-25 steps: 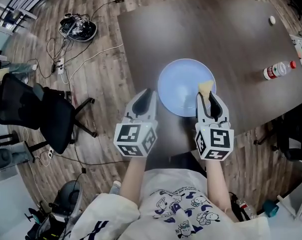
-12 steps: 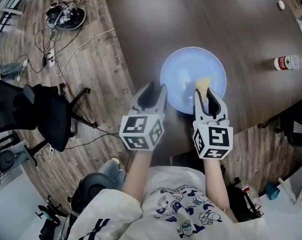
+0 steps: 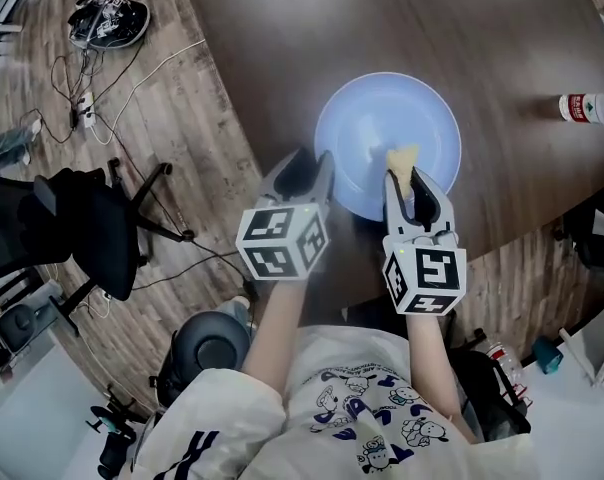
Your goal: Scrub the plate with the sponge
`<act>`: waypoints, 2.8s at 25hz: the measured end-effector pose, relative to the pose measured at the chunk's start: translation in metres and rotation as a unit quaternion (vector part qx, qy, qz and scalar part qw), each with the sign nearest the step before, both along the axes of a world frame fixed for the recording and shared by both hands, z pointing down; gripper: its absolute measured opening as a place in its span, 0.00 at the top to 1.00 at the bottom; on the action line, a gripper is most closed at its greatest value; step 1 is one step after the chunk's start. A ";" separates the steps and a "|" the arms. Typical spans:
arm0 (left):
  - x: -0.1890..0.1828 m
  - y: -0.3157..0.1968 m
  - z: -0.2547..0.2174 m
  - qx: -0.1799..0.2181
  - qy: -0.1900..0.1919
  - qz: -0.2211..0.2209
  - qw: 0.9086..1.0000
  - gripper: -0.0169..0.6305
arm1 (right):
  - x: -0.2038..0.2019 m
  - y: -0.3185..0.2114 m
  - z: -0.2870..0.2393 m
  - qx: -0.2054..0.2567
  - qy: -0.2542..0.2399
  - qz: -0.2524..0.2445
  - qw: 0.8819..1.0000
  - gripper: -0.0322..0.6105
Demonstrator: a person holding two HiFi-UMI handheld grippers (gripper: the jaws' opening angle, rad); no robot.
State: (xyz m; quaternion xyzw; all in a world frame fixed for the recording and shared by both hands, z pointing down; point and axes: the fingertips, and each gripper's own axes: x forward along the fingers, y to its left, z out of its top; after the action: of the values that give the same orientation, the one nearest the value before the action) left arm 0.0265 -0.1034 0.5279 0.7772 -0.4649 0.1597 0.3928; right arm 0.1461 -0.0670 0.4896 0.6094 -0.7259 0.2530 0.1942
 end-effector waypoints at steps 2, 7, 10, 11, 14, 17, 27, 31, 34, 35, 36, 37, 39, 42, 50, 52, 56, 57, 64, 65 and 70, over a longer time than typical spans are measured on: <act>0.007 -0.001 0.007 -0.012 0.002 0.011 1.000 0.76 | 0.000 -0.001 0.003 -0.004 0.000 -0.003 1.000 0.76; 0.015 -0.005 0.015 -0.037 0.018 0.013 0.999 0.77 | -0.001 -0.009 0.004 -0.005 -0.002 -0.004 1.000 0.76; 0.018 -0.003 0.021 -0.053 0.010 0.013 0.998 0.77 | -0.004 -0.009 0.008 -0.010 0.003 -0.017 1.000 0.76; 0.018 -0.003 0.023 -0.056 0.007 0.013 0.998 0.77 | -0.006 -0.010 0.010 -0.013 0.005 -0.024 1.000 0.76; 0.019 -0.003 0.025 -0.059 0.008 0.008 0.998 0.77 | -0.013 -0.012 0.017 -0.030 -0.001 -0.049 0.998 0.76; 0.018 -0.002 0.028 -0.063 0.004 0.004 0.998 0.77 | -0.019 -0.013 0.024 -0.052 -0.005 -0.070 0.996 0.76; 0.010 -0.001 0.036 -0.092 -0.013 -0.022 0.995 0.92 | -0.042 -0.028 0.038 -0.089 0.037 -0.162 0.982 0.76; 0.011 -0.002 0.037 -0.083 -0.013 -0.023 0.996 0.92 | -0.051 -0.034 0.042 -0.097 0.037 -0.197 0.975 0.76; 0.011 -0.002 0.038 -0.077 -0.015 -0.023 0.997 0.92 | -0.055 -0.036 0.048 -0.116 0.032 -0.217 0.969 0.76; 0.011 -0.002 0.038 -0.078 -0.015 -0.023 0.997 0.92 | -0.056 -0.036 0.050 -0.121 0.032 -0.224 0.967 0.76; 0.011 -0.002 0.038 -0.079 -0.015 -0.022 0.997 0.92 | -0.058 -0.036 0.053 -0.127 0.033 -0.230 0.964 0.76; 0.011 -0.002 0.038 -0.080 -0.014 -0.021 0.996 0.92 | -0.059 -0.036 0.055 -0.133 0.032 -0.235 0.962 0.76; 0.012 -0.002 0.038 -0.084 -0.014 -0.018 0.996 0.92 | -0.062 -0.036 0.059 -0.146 0.027 -0.244 0.958 0.76; 0.012 -0.002 0.038 -0.088 -0.021 -0.018 0.996 0.92 | -0.064 -0.038 0.061 -0.157 0.034 -0.256 0.953 0.76; 0.010 -0.002 0.038 -0.095 -0.033 -0.015 0.995 0.92 | -0.077 -0.042 0.067 -0.174 0.086 -0.307 0.932 0.76; 0.011 -0.001 0.038 -0.099 -0.034 -0.013 0.994 0.92 | -0.076 -0.045 0.067 -0.175 0.093 -0.310 0.930 0.76; 0.012 -0.002 0.038 -0.098 -0.034 -0.010 0.995 0.92 | -0.075 -0.053 0.070 -0.177 0.097 -0.309 0.929 0.76; 0.013 -0.002 0.038 -0.096 -0.034 -0.010 0.995 0.92 | -0.075 -0.055 0.070 -0.178 0.099 -0.309 0.929 0.76; 0.013 -0.003 0.039 -0.098 -0.043 -0.008 0.994 0.92 | -0.072 -0.063 0.071 -0.186 0.096 -0.298 0.931 0.76; 0.013 -0.002 0.038 -0.099 -0.046 -0.007 0.994 0.92 | -0.071 -0.065 0.070 -0.187 0.094 -0.294 0.933 0.76; 0.015 -0.003 0.038 -0.102 -0.044 -0.006 0.994 0.92 | -0.060 -0.077 0.070 -0.184 0.094 -0.263 0.943 0.76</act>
State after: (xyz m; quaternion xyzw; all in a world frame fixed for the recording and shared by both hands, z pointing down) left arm 0.0417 -0.1059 0.5663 0.7223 -0.4682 0.2381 0.4499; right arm 0.0863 -0.1438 0.5598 0.3716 -0.7798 0.2636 0.4293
